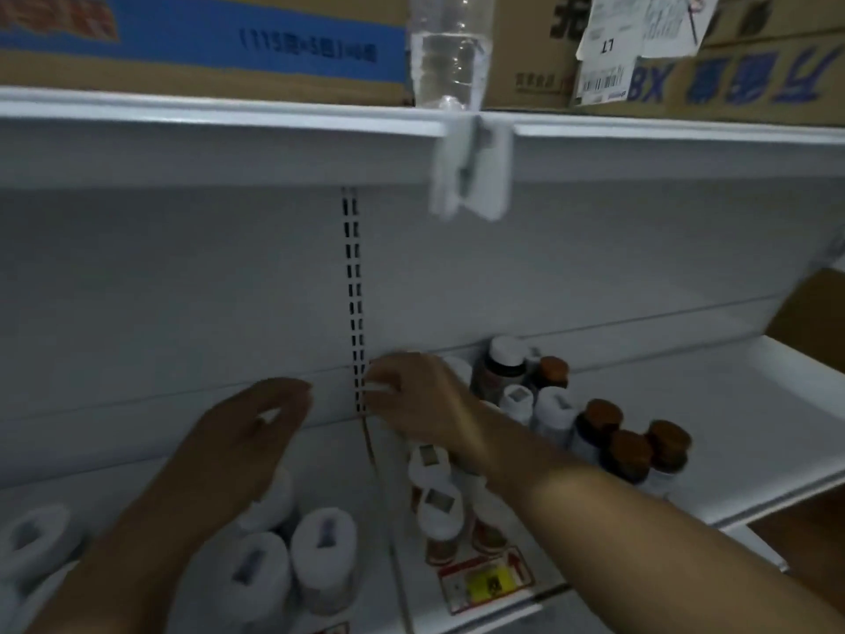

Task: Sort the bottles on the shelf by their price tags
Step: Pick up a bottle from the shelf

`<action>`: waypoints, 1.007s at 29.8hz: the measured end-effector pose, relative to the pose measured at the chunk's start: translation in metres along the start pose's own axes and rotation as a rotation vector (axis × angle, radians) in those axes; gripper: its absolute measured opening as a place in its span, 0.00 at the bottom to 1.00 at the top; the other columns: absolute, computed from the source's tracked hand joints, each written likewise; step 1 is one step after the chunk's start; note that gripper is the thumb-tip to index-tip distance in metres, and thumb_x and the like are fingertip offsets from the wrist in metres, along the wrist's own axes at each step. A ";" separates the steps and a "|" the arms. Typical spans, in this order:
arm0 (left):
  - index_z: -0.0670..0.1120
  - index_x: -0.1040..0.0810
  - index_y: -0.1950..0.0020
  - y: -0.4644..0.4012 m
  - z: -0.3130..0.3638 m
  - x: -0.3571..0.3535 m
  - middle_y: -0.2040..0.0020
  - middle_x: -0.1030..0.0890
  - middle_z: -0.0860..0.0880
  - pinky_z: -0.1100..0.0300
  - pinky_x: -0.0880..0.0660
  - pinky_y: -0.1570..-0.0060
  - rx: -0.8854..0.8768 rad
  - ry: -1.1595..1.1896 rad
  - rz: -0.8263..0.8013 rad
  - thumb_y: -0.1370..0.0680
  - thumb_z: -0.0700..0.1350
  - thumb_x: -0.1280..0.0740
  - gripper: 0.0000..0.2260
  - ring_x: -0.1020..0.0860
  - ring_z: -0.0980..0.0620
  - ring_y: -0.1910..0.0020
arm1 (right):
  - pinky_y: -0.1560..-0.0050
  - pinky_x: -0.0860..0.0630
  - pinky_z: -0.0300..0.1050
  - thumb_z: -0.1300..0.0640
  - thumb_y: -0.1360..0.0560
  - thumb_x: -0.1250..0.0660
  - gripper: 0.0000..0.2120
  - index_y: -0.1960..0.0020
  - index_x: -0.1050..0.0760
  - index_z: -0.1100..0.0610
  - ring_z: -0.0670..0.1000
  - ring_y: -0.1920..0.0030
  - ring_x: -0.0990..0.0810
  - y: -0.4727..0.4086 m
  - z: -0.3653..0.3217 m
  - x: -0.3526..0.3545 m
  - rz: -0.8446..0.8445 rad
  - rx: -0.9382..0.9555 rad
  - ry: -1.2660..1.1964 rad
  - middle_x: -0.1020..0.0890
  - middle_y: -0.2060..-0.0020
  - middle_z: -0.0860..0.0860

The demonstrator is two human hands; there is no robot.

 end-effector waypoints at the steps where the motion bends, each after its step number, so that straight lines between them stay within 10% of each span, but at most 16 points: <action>1: 0.67 0.23 0.56 -0.002 0.013 -0.015 0.57 0.22 0.72 0.79 0.31 0.61 0.020 0.045 -0.012 0.28 0.66 0.41 0.09 0.24 0.73 0.59 | 0.51 0.33 0.40 0.55 0.26 0.35 0.06 0.50 0.24 0.54 0.51 0.51 0.25 0.001 0.021 0.014 -0.001 -0.006 0.073 0.22 0.53 0.53; 4: 0.58 0.23 0.49 -0.008 0.033 -0.059 0.50 0.23 0.61 0.78 0.36 0.56 0.035 0.032 -0.059 0.22 0.53 0.39 0.06 0.26 0.64 0.52 | 0.43 0.32 0.41 0.57 0.25 0.36 0.16 0.38 0.26 0.60 0.54 0.40 0.25 0.000 0.059 0.030 -0.158 0.038 0.171 0.23 0.39 0.57; 10: 0.56 0.22 0.48 0.005 0.026 -0.076 0.54 0.25 0.67 0.80 0.34 0.60 0.207 0.075 0.036 0.22 0.52 0.38 0.06 0.27 0.71 0.56 | 0.53 0.30 0.46 0.64 0.24 0.37 0.10 0.50 0.22 0.69 0.61 0.49 0.22 -0.014 0.072 0.016 -0.369 0.166 0.204 0.19 0.51 0.65; 14: 0.57 0.20 0.53 0.016 0.040 -0.062 0.53 0.21 0.66 0.85 0.35 0.63 0.130 0.182 0.177 0.24 0.47 0.34 0.05 0.26 0.78 0.59 | 0.59 0.27 0.45 0.57 0.29 0.31 0.07 0.63 0.20 0.60 0.54 0.60 0.21 -0.021 0.061 0.044 -0.201 0.259 0.077 0.18 0.64 0.56; 19: 0.61 0.27 0.42 0.002 0.067 -0.075 0.47 0.23 0.65 0.79 0.30 0.58 0.081 0.309 0.003 0.28 0.47 0.29 0.17 0.27 0.71 0.50 | 0.57 0.23 0.29 0.48 0.33 0.26 0.13 0.52 0.17 0.53 0.41 0.57 0.18 -0.017 0.051 0.095 -0.023 0.116 -0.245 0.15 0.56 0.46; 30: 0.59 0.22 0.47 -0.019 0.146 -0.163 0.57 0.17 0.69 0.74 0.25 0.56 -0.161 0.525 -0.268 0.27 0.38 0.31 0.16 0.19 0.67 0.53 | 0.59 0.18 0.43 0.38 0.42 0.28 0.21 0.56 0.18 0.53 0.47 0.58 0.17 0.054 0.094 0.181 0.068 -0.023 -0.396 0.15 0.59 0.50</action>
Point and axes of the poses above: each hand's wrist, its own y-axis away from the middle knuckle, its own x-axis out of the back of the hand, z = x × y, the point moved 4 cm from there along -y, towards the middle knuckle
